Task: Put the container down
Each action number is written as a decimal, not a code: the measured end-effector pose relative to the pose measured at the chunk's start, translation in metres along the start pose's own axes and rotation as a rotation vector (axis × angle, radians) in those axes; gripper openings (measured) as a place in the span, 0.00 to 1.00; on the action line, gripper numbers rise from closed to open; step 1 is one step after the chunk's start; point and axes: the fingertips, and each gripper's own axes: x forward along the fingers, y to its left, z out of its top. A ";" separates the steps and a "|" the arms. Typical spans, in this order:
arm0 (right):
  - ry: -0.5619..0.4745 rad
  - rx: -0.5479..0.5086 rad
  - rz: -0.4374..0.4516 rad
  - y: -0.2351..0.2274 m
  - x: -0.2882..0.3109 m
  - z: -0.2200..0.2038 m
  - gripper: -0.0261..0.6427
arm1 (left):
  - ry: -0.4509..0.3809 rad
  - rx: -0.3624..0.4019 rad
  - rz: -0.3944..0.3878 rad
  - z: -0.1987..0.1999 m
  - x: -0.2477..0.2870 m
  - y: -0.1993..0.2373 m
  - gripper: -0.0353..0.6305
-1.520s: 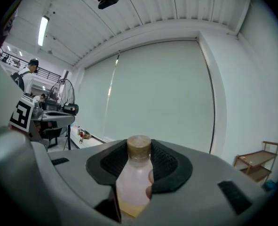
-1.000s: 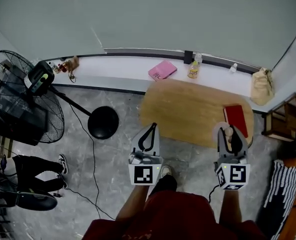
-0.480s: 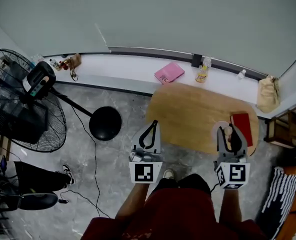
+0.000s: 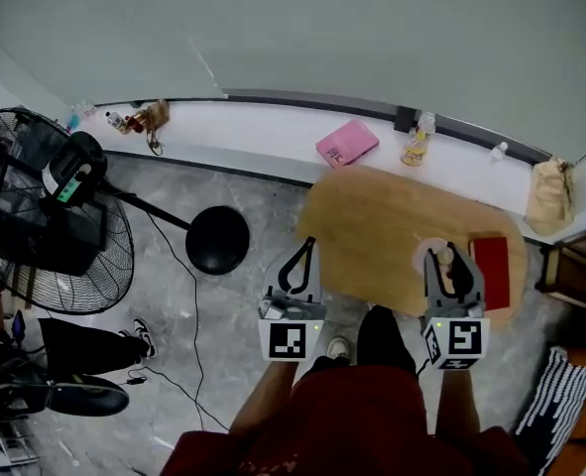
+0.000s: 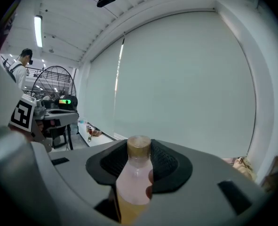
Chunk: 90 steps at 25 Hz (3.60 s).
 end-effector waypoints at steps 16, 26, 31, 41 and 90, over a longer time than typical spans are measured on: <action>0.119 0.026 0.079 -0.087 0.112 -0.053 0.25 | 0.147 -0.063 -0.045 -0.066 0.133 -0.050 0.06; 0.243 0.024 0.132 -0.104 0.153 -0.127 0.25 | 0.279 -0.088 -0.068 -0.129 0.167 -0.078 0.06; 0.331 0.022 0.177 -0.098 0.171 -0.176 0.25 | 0.377 -0.126 -0.064 -0.170 0.168 -0.086 0.06; 0.472 0.024 0.245 -0.096 0.197 -0.274 0.25 | 0.559 -0.211 -0.049 -0.266 0.162 -0.120 0.06; 0.711 -0.135 0.379 -0.049 0.250 -0.453 0.30 | 0.872 -0.370 -0.026 -0.413 0.113 -0.152 0.06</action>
